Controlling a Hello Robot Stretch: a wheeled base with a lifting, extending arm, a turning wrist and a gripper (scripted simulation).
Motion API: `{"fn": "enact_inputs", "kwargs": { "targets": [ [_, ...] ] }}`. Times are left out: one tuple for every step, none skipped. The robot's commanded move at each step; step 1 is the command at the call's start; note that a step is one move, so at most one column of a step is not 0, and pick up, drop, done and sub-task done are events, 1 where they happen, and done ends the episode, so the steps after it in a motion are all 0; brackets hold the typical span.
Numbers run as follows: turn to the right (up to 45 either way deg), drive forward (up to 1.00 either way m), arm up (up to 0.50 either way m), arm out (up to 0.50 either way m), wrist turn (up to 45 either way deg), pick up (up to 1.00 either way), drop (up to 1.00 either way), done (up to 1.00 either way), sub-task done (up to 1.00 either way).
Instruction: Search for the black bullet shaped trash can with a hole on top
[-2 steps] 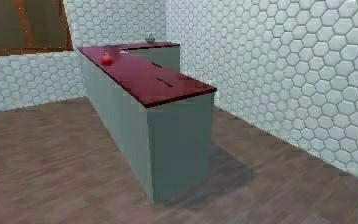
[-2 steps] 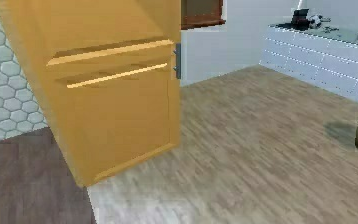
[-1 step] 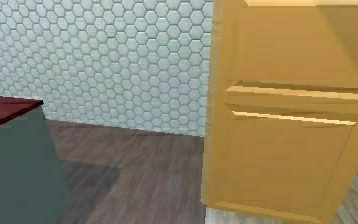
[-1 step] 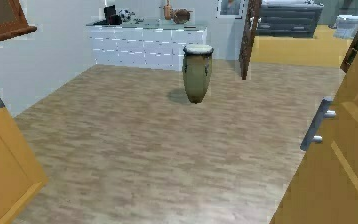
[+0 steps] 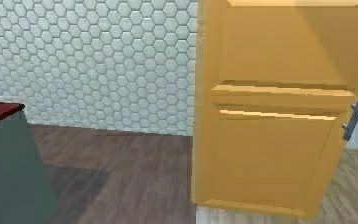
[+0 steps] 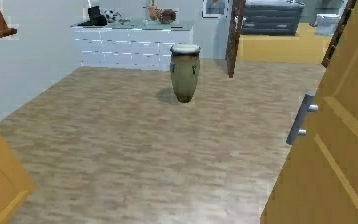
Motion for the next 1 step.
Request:
{"fn": "enact_inputs", "kwargs": {
  "targets": [
    [0.0, 0.05, 0.00, 0.00, 0.0, 0.00, 0.00, 0.00, 0.00]
  ]
}}
